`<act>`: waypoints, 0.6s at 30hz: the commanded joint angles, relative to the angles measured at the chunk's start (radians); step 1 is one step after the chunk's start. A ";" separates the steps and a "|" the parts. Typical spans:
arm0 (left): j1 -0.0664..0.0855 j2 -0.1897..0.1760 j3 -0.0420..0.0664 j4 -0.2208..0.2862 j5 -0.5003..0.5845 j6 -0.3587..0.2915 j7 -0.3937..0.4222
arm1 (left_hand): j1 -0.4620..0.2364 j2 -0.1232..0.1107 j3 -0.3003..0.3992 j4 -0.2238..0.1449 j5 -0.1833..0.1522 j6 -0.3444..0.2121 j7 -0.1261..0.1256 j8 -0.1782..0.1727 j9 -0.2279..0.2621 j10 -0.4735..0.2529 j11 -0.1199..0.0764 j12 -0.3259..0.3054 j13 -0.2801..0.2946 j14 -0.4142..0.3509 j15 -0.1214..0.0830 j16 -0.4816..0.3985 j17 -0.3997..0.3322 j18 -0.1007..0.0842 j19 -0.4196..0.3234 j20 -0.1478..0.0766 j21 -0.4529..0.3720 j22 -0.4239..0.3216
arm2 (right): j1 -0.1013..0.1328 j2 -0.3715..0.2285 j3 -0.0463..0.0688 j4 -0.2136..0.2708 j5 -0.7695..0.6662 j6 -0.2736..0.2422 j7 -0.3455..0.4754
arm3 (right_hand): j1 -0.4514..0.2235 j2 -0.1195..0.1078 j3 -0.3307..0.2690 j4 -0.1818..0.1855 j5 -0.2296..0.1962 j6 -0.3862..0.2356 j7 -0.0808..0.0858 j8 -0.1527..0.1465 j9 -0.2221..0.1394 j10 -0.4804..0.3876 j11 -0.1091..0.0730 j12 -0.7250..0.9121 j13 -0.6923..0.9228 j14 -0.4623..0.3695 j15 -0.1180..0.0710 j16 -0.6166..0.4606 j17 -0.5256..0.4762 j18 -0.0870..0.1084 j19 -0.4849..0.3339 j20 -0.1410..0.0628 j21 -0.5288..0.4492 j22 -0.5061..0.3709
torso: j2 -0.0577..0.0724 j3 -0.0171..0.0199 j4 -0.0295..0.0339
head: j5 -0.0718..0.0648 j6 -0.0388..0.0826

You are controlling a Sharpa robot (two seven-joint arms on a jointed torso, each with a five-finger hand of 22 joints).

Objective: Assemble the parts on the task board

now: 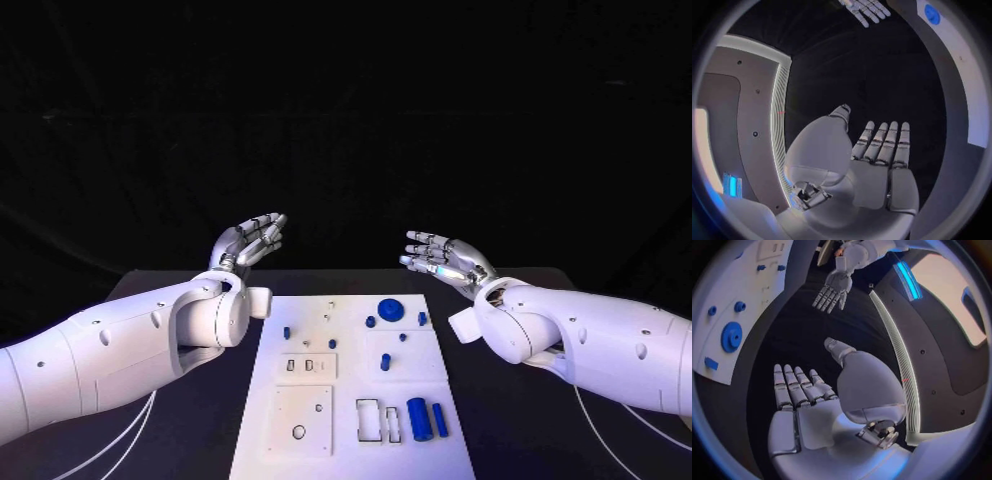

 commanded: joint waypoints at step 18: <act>0.006 -0.138 0.009 0.198 -0.063 0.224 -0.029 | 0.112 -0.035 0.046 -0.089 0.017 0.279 0.065 0.100 0.030 0.452 -0.062 0.054 0.019 0.432 -0.097 0.139 0.097 0.067 0.442 -0.043 0.133 0.016 | 0.066 0.042 0.012 -0.037 -0.923 0.109 -0.264 | -0.006 -0.085 0.093 -0.181 0.060 0.592 0.052 0.169 0.123 0.719 -0.135 0.061 0.040 0.757 -0.173 0.187 0.181 0.100 0.658 -0.090 0.170 0.037 | 0.080 -0.0039 0.0041 | 0.002 -0.036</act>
